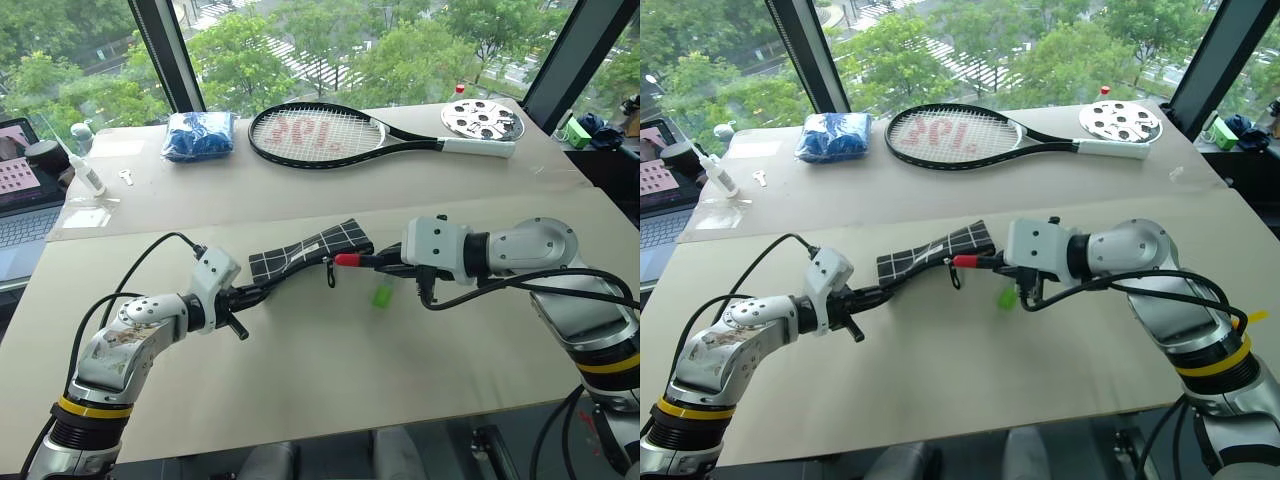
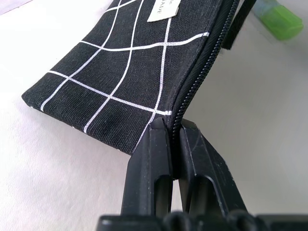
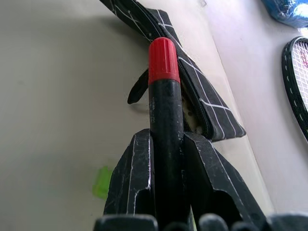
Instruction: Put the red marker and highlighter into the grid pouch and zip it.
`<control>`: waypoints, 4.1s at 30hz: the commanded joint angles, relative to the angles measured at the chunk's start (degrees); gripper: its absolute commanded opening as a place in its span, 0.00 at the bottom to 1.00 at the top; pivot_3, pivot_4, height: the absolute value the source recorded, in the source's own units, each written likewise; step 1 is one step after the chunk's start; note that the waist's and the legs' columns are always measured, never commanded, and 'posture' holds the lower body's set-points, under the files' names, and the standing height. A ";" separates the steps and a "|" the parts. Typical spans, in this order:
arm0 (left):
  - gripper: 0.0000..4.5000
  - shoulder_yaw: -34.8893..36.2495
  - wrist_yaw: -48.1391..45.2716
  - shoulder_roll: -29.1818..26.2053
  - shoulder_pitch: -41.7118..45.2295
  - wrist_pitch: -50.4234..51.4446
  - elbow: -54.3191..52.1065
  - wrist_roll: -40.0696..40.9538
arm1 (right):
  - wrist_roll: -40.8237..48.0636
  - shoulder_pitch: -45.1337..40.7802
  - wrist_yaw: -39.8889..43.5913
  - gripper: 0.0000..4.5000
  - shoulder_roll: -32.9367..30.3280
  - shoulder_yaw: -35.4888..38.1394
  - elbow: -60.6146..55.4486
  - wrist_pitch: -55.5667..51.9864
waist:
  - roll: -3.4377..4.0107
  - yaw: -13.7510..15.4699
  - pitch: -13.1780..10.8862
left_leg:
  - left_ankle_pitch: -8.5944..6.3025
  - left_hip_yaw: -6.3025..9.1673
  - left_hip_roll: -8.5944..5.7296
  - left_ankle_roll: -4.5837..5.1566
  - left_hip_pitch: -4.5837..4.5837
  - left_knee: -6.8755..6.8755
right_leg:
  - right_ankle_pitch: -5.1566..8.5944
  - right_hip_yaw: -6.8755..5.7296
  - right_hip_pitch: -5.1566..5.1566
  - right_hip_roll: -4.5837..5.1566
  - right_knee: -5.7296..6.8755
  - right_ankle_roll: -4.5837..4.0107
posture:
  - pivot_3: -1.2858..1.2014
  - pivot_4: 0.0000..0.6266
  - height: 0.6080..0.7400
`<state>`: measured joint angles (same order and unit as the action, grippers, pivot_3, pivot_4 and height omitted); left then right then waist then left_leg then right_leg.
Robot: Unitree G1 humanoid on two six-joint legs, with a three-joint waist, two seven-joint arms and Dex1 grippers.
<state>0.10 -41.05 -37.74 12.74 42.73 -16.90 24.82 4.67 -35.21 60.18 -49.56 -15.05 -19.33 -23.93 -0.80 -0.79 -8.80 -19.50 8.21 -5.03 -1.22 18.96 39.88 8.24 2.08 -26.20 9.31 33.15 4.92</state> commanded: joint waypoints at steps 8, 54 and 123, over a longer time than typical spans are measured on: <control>0.00 0.71 -0.01 -0.01 0.68 -0.45 -0.61 0.10 | -6.43 -2.41 -0.38 0.11 -0.60 -1.02 1.82 1.55 | 0.00 -0.03 0.00 | 0.00 0.00 0.00 0.00 0.00 0.00 | 0.00 0.00 0.00 0.00 0.00 0.00 | 0.52 0.24 1.00; 0.00 -0.23 0.03 0.97 -1.24 -1.11 -1.59 -1.02 | -37.81 -12.52 -21.66 0.11 20.69 -18.69 29.56 31.97 | 0.01 -1.79 0.01 | 0.01 0.00 -0.01 -0.05 0.03 0.00 | -0.03 0.00 -0.14 0.00 0.01 -0.02 | 0.52 0.24 1.00; 0.00 2.40 -1.93 -0.39 0.28 0.95 -0.78 2.60 | 12.76 5.62 -24.90 0.99 23.97 18.58 -2.50 -48.07 | 0.01 -1.09 0.01 | -0.02 -0.01 -0.02 0.01 0.08 0.05 | -0.07 0.02 -0.12 0.04 0.03 0.00 | 0.52 0.24 1.00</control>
<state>1.55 -43.22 -38.45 11.73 44.88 -17.32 27.15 16.91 -29.08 40.41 -27.66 -0.29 -18.09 -65.96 -0.79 -1.88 -8.79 -19.52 8.20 -5.05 -1.21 19.04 39.97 8.15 2.10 -26.32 9.36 33.18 4.93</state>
